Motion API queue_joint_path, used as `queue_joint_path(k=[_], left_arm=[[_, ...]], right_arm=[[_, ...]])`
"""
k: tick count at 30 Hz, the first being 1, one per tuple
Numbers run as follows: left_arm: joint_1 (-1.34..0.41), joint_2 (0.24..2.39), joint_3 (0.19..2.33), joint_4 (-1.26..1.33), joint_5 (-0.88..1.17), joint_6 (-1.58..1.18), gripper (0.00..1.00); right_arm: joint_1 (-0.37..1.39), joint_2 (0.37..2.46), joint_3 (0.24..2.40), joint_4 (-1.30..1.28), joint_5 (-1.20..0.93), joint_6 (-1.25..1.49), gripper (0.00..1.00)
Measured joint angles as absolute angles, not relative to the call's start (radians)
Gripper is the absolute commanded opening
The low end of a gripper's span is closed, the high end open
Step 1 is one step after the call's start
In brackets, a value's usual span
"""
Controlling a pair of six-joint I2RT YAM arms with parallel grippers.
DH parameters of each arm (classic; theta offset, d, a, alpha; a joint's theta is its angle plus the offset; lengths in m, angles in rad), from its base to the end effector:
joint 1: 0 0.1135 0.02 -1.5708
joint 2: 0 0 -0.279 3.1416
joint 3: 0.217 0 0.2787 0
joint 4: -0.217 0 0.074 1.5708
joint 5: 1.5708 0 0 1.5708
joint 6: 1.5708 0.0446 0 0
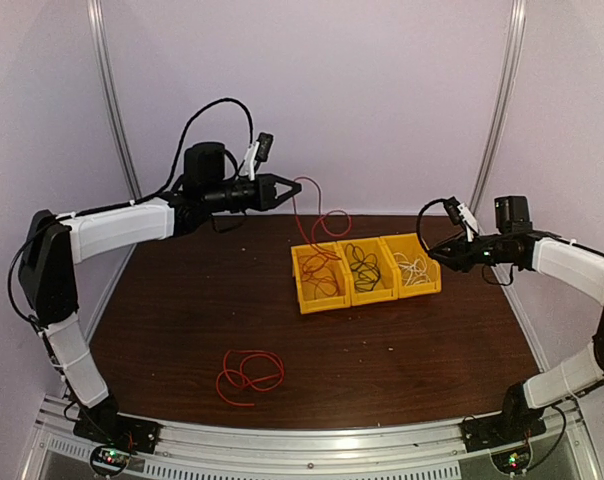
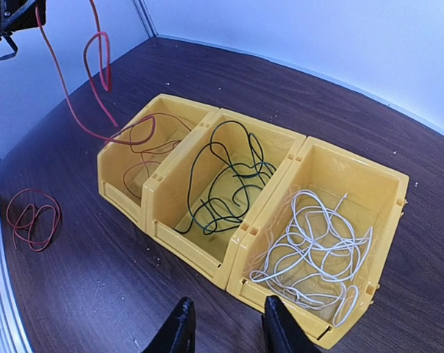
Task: Untangle the cables
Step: Adjust the untangled cable, then place the untangled cable in the bin.
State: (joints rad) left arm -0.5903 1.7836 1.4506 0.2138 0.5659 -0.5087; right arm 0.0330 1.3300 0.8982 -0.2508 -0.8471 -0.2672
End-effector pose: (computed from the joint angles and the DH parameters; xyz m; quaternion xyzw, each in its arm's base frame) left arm 0.3743 -0.2796 0.3407 0.2145 0.7101 -0.5109 0.4345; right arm 0.3048 0.0435 0.2597 -0.2977 0.7875 0.3228 0.4324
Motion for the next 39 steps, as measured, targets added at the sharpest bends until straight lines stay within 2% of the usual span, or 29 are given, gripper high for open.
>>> queue_joint_path(k=[18,35,39], left_arm=[[-0.568,1.888,1.387,0.099,0.442,-0.442,0.0],[-0.617,2.11,1.514,0.066,0.448,-0.478,0.0],[-0.653,2.142,1.572,0.002,0.379,-0.478,0.0]], right_arm=[[0.032,1.332,0.897,-0.216,-0.856,-0.267,0.33],[0.032,1.332,0.889,-0.204,-0.867,-0.267,0.34],[0.032,1.332,0.889,-0.204,-0.87,-0.267,0.34]])
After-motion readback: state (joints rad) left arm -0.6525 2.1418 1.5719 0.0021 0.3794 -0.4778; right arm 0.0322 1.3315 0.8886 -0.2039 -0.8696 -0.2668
